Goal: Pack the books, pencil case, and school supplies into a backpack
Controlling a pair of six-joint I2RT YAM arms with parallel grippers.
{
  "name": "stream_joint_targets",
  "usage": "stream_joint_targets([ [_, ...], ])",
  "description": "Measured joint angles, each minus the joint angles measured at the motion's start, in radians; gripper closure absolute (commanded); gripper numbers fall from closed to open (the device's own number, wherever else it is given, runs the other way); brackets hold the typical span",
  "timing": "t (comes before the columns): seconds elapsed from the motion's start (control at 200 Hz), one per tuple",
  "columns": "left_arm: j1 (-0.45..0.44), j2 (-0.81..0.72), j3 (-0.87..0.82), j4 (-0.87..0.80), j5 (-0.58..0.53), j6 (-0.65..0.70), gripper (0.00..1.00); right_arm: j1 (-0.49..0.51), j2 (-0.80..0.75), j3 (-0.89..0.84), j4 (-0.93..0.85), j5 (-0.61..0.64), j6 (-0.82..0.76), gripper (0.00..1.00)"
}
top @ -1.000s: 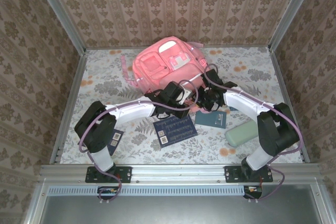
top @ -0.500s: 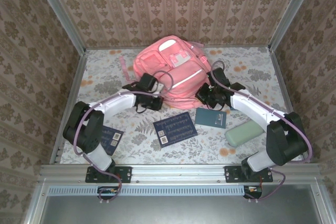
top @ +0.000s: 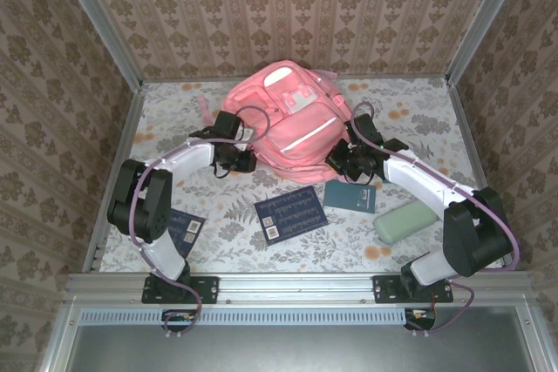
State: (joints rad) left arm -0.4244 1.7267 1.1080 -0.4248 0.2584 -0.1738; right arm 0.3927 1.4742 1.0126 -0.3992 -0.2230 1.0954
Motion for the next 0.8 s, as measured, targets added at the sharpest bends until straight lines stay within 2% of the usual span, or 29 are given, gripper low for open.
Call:
stream_joint_targets([
  [0.11, 0.0, -0.042, -0.028, 0.017, 0.032, -0.038, 0.62, 0.002, 0.0, 0.0, 0.001, 0.0, -0.02, 0.65],
  [0.235, 0.0, -0.139, -0.06, 0.019, 0.075, -0.078, 0.53, 0.005, -0.01, -0.001, 0.0, 0.002, -0.046, 0.53],
  [0.415, -0.039, -0.215, -0.036, 0.027, 0.081, -0.11, 0.52, 0.006, -0.084, -0.027, -0.01, 0.031, -0.111, 0.38],
  [0.595, -0.135, -0.186, 0.064, 0.025, 0.034, -0.111, 0.51, 0.006, -0.19, -0.056, -0.031, 0.083, -0.178, 0.33],
  [0.8, -0.187, -0.148, 0.101, 0.02, -0.049, -0.116, 0.48, 0.01, -0.241, -0.106, -0.019, 0.092, -0.256, 0.27],
])
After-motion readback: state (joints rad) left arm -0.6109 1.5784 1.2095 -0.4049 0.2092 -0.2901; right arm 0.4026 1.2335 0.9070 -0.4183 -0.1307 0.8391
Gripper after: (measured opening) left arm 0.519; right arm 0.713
